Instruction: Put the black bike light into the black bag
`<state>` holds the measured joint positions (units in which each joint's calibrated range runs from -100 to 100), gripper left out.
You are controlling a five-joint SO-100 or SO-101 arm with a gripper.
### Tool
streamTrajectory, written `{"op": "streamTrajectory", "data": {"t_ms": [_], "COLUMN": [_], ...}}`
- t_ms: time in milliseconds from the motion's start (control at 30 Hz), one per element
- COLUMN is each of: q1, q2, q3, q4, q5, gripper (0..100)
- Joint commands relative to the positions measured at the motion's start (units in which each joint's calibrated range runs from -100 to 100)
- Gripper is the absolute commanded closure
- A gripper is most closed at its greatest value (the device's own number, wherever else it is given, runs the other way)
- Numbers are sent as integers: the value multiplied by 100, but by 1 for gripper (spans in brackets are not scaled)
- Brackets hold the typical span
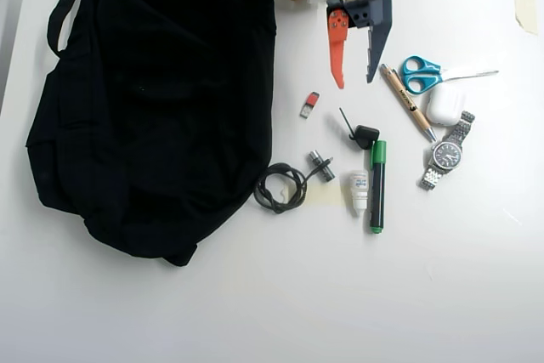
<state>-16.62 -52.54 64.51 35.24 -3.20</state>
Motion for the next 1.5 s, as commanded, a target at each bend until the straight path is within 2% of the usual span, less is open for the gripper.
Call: {"op": "streamTrajectory", "data": {"t_ms": [0,100,233,333,467,567,733,867,1100,1233,1467], "q1": [219,361,376,383,488,563,570,548,346,219,62], "q2": [1603,2408,3055,3346,3553,3844,4142,4159,4093,4167,4159], "q3": [-1123,-1518,-1689,-1778,-2237,-2587,-3324,-3351,-3387,-3342,-3333], "q4": [-9,-44,-216,-276,-208,-113,723,947,697,232,-225], "q5": [58,58,58,58,84,388,603,629,1400,1662,1689], "gripper": [83,81,71,68,71,73,74,75,85,84,82]}}
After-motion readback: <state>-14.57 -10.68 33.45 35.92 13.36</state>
